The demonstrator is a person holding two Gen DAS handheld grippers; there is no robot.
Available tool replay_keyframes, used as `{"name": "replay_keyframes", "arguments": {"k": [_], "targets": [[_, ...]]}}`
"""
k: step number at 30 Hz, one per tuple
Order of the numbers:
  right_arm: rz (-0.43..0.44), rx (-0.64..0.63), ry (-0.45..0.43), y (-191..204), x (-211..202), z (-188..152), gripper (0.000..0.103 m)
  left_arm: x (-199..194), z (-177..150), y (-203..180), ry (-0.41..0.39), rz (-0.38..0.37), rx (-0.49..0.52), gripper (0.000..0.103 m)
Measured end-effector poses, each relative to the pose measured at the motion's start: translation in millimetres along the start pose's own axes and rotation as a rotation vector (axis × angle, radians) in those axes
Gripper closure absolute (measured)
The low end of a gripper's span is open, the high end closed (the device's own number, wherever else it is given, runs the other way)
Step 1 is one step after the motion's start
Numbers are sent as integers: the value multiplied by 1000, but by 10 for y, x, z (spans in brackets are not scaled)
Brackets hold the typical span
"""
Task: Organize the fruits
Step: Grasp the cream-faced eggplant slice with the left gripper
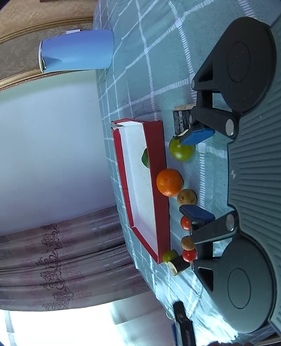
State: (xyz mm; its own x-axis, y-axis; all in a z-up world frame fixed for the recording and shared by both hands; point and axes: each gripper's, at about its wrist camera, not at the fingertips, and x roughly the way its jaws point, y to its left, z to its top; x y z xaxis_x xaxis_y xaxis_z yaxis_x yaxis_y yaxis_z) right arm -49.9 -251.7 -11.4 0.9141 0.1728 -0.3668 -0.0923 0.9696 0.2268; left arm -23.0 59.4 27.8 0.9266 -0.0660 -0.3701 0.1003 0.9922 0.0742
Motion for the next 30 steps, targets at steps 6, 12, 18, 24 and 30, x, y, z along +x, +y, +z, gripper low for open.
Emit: {"name": "replay_keyframes", "arguments": {"k": [6, 12, 18, 24, 30], "targets": [[16, 34, 0, -56, 5, 7, 43, 365, 162, -254, 51, -1, 52, 2], [41, 51, -6, -88, -6, 7, 43, 628, 134, -445, 109, -15, 77, 2], [66, 65, -9, -112, -4, 6, 43, 808, 121, -425, 163, -17, 43, 6], [77, 69, -7, -125, 8, 11, 43, 985, 104, -365, 254, -13, 6, 35], [81, 84, -2, -148, 17, 12, 43, 964, 118, -338, 266, -35, -22, 72]]}}
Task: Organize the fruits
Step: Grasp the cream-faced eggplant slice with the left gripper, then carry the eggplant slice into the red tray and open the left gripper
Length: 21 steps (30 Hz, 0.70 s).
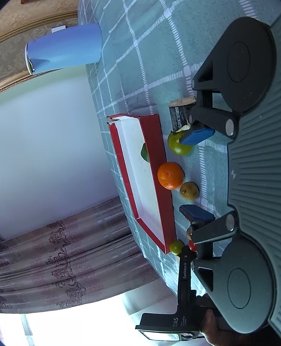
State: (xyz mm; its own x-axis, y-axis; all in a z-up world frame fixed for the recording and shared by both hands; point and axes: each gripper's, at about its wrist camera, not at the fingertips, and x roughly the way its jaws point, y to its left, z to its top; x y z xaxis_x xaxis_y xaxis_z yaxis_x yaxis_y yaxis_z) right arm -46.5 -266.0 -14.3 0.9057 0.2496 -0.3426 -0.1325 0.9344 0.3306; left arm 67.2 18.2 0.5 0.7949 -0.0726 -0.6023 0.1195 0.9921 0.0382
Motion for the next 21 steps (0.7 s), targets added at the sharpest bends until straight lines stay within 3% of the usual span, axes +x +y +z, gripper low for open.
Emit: {"name": "replay_keyframes", "arguments": {"k": [6, 11, 21], "targets": [[-7, 2, -8, 4, -12, -8, 43, -247, 7, -48, -43, -18, 21, 73], [-10, 4, -12, 3, -11, -7, 43, -440, 215, -127, -116, -27, 42, 72], [6, 13, -10, -14, -10, -3, 43, 155, 703, -347, -99, 6, 38, 72]]}}
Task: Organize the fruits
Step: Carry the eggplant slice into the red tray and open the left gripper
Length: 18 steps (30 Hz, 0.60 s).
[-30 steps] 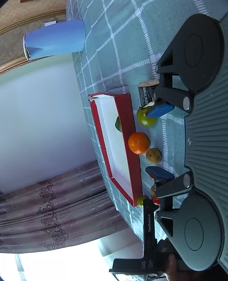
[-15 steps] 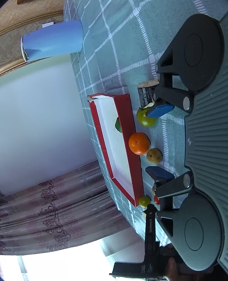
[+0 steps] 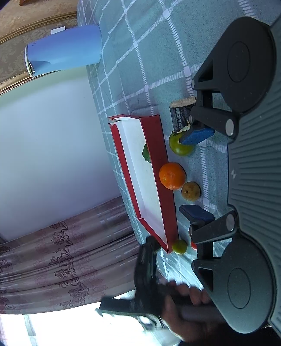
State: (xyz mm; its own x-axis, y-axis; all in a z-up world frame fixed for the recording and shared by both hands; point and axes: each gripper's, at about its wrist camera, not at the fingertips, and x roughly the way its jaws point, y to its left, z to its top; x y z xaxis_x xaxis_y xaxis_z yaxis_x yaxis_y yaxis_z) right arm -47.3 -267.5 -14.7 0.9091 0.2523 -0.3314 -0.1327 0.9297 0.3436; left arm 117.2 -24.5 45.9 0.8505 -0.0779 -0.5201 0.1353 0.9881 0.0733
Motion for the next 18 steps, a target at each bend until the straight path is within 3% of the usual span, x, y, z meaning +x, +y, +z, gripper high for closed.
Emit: {"name": "replay_keyframes", "arguments": {"k": [5, 7, 8, 14, 18], "targets": [[8, 6, 3, -13, 9, 3, 43, 289, 28, -58, 37, 34, -6, 66], [9, 10, -1, -21, 7, 3, 43, 305, -7, -56, 39, 56, -9, 27], [10, 10, -1, -22, 7, 3, 43, 276, -25, -51, 22, 70, -6, 23], [7, 11, 12, -26, 25, 8, 43, -149, -121, 92, -33, 95, -17, 22], [0, 0, 10, -5, 23, 3, 43, -502, -342, 279, -55, 93, -83, 11]]}}
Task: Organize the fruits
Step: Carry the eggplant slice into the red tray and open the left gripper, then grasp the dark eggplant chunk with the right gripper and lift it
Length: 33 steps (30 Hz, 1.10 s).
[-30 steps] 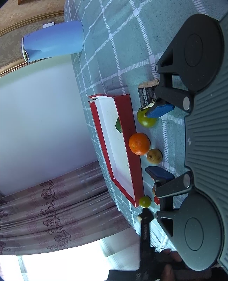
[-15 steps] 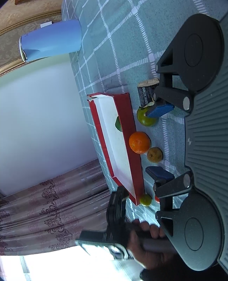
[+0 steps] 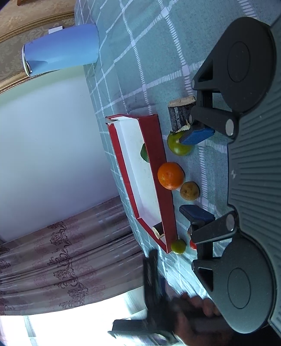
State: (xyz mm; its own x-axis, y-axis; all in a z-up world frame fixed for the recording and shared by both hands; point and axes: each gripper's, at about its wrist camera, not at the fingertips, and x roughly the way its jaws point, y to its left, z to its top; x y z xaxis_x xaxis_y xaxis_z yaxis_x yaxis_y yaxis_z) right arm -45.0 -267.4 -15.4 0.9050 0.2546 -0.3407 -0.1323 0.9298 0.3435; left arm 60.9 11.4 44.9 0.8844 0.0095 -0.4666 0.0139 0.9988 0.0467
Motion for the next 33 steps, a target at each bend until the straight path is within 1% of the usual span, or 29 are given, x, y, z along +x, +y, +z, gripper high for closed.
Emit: {"name": "replay_keyframes", "arguments": {"k": [2, 4, 5, 7, 10, 12, 17, 20, 22, 25, 26, 27, 29, 31, 33], "targets": [[-6, -14, -6, 20, -24, -4, 43, -175, -142, 100, -22, 1, -6, 11], [-27, -37, -13, 46, -71, -9, 43, -286, -262, 165, -36, 12, -15, 7], [-48, -55, -13, 60, -90, -9, 43, -339, -324, 198, -44, 6, -16, 7], [-92, -94, -22, 75, -141, -16, 43, -409, -450, 247, -63, 16, -22, 5], [-180, -121, -45, 37, -193, -1, 42, -402, -605, 250, -46, 15, -15, 4], [-238, -137, -27, 13, -163, 24, 34, -398, -646, 258, -32, 3, -23, 4], [-327, -204, 52, 36, 19, 78, 34, -382, -663, 282, -22, -15, -37, 4], [-356, -228, 102, 52, 122, 85, 34, -357, -677, 332, -11, -31, -63, 4], [-380, -228, 114, 43, 160, 91, 34, -355, -683, 356, -10, -42, -74, 4], [-384, -224, 143, 29, 201, 104, 34, -366, -689, 354, -13, -51, -72, 4], [-384, -216, 153, 14, 212, 108, 41, -367, -688, 349, -14, -52, -71, 4], [-384, -210, 162, 2, 231, 116, 51, -367, -687, 348, -13, -55, -70, 4], [-381, -197, 178, -24, 255, 121, 61, -365, -688, 345, -13, -56, -70, 4], [-374, -195, 185, -30, 269, 121, 68, -365, -688, 345, -13, -55, -71, 3], [-380, -200, 189, -20, 280, 120, 71, -364, -686, 347, -13, -54, -73, 3]]}}
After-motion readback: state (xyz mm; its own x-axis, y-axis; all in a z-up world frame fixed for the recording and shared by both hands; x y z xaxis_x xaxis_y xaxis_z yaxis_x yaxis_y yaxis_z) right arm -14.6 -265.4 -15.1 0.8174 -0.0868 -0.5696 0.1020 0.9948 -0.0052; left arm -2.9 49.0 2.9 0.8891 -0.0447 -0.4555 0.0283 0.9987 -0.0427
